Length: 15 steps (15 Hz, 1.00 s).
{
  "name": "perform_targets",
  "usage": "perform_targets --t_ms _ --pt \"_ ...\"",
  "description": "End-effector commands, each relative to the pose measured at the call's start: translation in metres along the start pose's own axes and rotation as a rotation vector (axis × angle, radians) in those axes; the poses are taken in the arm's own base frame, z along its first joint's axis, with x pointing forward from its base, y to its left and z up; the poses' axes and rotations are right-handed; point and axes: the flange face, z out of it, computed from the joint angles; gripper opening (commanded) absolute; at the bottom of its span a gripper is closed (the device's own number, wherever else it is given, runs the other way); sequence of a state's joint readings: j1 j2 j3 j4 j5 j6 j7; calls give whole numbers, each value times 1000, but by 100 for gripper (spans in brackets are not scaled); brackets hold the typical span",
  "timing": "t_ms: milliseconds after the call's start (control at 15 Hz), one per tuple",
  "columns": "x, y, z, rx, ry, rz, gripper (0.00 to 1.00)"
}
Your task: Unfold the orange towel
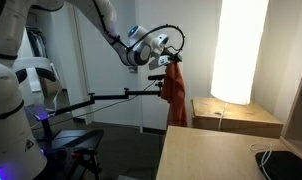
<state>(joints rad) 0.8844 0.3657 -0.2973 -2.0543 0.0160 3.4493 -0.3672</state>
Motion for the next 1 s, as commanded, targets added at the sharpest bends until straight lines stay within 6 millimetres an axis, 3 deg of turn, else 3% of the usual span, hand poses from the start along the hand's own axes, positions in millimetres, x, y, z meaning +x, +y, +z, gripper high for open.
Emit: perform_targets --t_ms 0,533,600,933 --pt "1 3 1 -17 8 40 0" --pt "-2 34 -1 -23 27 227 0" --pt "-10 22 6 -18 -6 183 0" --pt "-11 30 7 -22 0 212 0"
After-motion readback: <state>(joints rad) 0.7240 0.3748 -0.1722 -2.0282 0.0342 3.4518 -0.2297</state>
